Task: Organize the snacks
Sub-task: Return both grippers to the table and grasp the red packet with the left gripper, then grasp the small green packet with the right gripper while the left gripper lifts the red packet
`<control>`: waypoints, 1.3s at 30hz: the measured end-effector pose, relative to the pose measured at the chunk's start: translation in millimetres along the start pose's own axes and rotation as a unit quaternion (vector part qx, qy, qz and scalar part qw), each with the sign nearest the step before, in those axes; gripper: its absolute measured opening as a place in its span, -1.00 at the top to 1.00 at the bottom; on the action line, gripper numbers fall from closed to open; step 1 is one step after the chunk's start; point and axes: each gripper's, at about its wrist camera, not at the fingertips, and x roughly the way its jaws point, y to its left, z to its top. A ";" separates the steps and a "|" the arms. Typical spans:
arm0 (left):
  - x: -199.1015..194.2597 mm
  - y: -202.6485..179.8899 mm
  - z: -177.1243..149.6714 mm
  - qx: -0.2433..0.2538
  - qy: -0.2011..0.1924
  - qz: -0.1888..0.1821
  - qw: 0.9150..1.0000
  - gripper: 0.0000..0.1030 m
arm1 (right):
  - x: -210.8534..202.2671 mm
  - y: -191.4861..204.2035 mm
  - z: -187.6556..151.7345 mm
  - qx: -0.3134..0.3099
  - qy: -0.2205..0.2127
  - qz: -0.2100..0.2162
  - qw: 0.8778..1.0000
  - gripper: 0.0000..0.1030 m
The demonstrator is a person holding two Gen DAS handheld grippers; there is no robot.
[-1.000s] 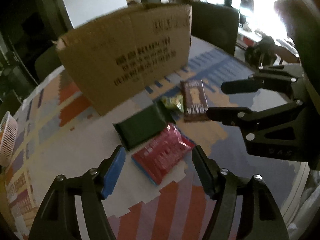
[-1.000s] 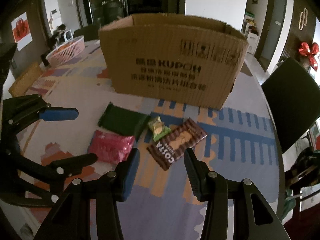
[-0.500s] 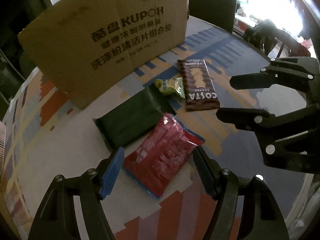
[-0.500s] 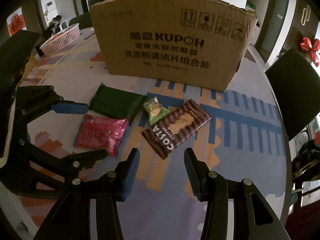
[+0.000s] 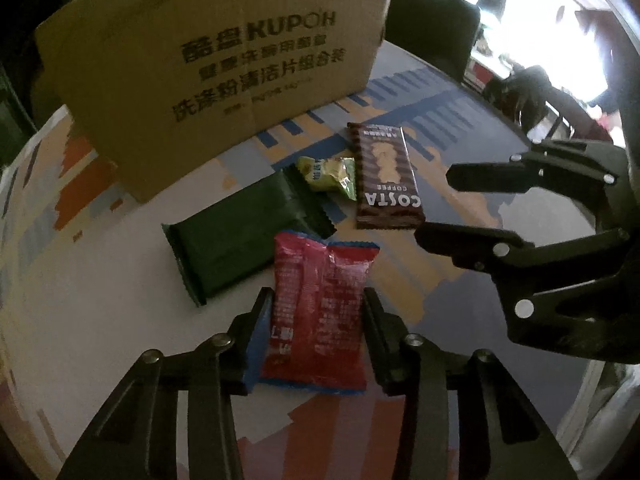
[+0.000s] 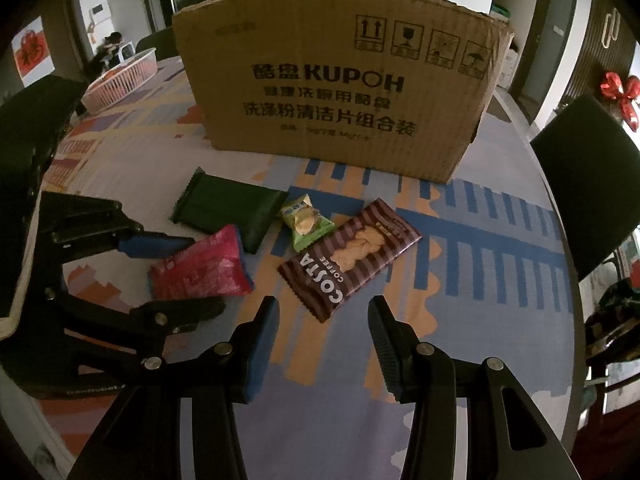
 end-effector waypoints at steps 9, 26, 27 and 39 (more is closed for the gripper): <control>-24.4 4.3 -4.9 -0.084 -0.036 0.005 0.996 0.22 | 1.4 -1.8 10.5 -0.009 -0.011 0.013 1.000 0.08; -42.2 36.3 5.6 -0.190 -0.082 0.051 0.977 0.22 | 35.0 8.8 55.7 -0.072 0.002 0.006 0.997 0.22; -41.7 37.5 5.6 -0.193 -0.082 0.049 0.976 0.22 | 38.5 10.2 57.2 -0.075 0.007 0.008 0.997 0.26; -38.6 44.1 8.1 -0.209 -0.083 0.053 0.973 0.22 | 59.9 21.0 60.0 -0.083 0.024 0.013 0.996 0.43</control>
